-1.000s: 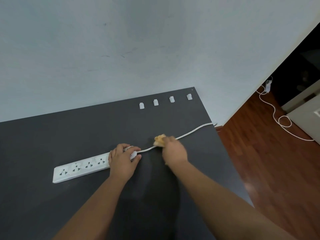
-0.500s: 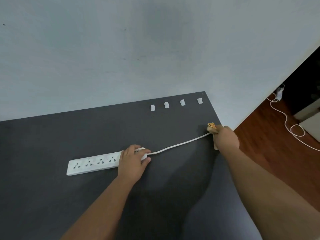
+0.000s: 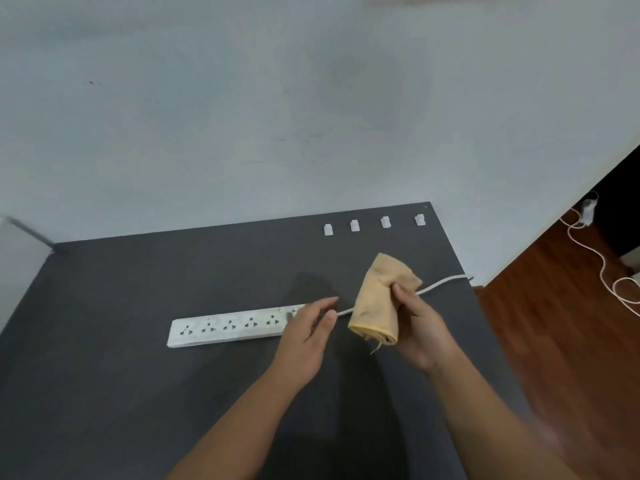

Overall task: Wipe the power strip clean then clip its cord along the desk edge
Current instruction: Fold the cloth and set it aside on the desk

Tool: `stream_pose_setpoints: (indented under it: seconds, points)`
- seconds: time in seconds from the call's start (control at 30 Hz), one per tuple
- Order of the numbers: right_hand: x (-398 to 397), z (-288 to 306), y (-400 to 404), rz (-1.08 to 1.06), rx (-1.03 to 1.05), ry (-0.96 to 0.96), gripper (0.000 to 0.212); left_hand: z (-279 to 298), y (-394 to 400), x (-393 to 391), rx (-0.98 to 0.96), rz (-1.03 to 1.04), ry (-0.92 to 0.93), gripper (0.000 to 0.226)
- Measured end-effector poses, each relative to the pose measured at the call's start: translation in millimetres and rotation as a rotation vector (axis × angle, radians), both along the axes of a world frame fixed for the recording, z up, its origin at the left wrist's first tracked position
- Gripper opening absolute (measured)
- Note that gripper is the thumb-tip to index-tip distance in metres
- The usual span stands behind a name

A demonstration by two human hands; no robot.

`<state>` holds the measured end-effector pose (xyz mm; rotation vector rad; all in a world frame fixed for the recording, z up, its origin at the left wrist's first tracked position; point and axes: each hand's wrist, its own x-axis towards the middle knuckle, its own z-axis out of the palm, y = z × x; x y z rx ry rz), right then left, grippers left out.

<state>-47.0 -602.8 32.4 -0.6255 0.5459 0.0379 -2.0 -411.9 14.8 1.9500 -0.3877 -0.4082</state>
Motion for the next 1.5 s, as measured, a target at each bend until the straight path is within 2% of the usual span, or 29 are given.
stream_pose_setpoints:
  seconds: [0.07,0.13,0.2,0.33,0.43,0.57,0.63,0.73,0.8,0.93,1.17,1.3,1.4,1.5]
  points:
    - [-2.0,3.6,24.0,0.114,0.082,-0.028,0.041,13.6,0.9,-6.8,-0.218,0.093,0.199,0.022]
    - [0.6,6.1,42.8,0.157,0.114,-0.024,0.039,19.5,10.0,-13.8,-0.276,0.126,0.248,0.033]
    - [4.6,7.0,58.3,0.199,0.095,-0.023,0.041,21.5,22.7,-19.4,-0.219,0.096,0.171,0.050]
    - [13.5,14.4,89.6,0.314,0.005,0.000,0.042,20.7,52.2,-21.1,0.016,0.097,-0.013,0.072]
    - [22.2,12.8,114.0,0.342,-0.050,0.006,0.044,21.2,75.8,-16.4,0.102,0.175,-0.054,0.078]
    - [35.6,12.4,147.3,0.391,-0.197,-0.035,0.032,27.3,104.0,-13.0,0.127,0.203,-0.062,0.083]
    - [40.7,13.5,164.4,0.408,-0.264,-0.055,0.028,32.7,118.5,-13.3,0.052,0.232,-0.010,0.078]
    - [46.4,13.2,185.8,0.398,-0.381,-0.072,0.022,37.2,140.4,-13.4,-0.099,0.274,0.065,0.054]
    - [51.7,14.7,199.2,0.392,-0.417,-0.091,0.021,41.0,155.9,-12.7,-0.150,0.288,0.099,0.048]
    - [59.6,20.6,230.3,0.433,-0.337,-0.102,0.028,42.8,185.4,-6.4,-0.161,0.273,0.094,0.058]
    - [73.2,17.1,281.6,0.456,-0.323,-0.103,0.029,43.1,234.8,8.3,-0.176,0.373,0.069,0.034]
    - [80.3,15.0,305.7,0.484,-0.376,-0.119,0.026,40.5,257.7,15.7,-0.239,0.390,0.168,0.033]
    - [86.1,13.3,321.6,0.522,-0.430,-0.139,0.027,38.0,273.8,25.6,-0.376,0.472,0.277,0.023]
    - [91.9,9.6,335.7,0.555,-0.450,-0.120,0.044,31.4,294.7,35.2,-0.543,0.563,0.419,0.012]
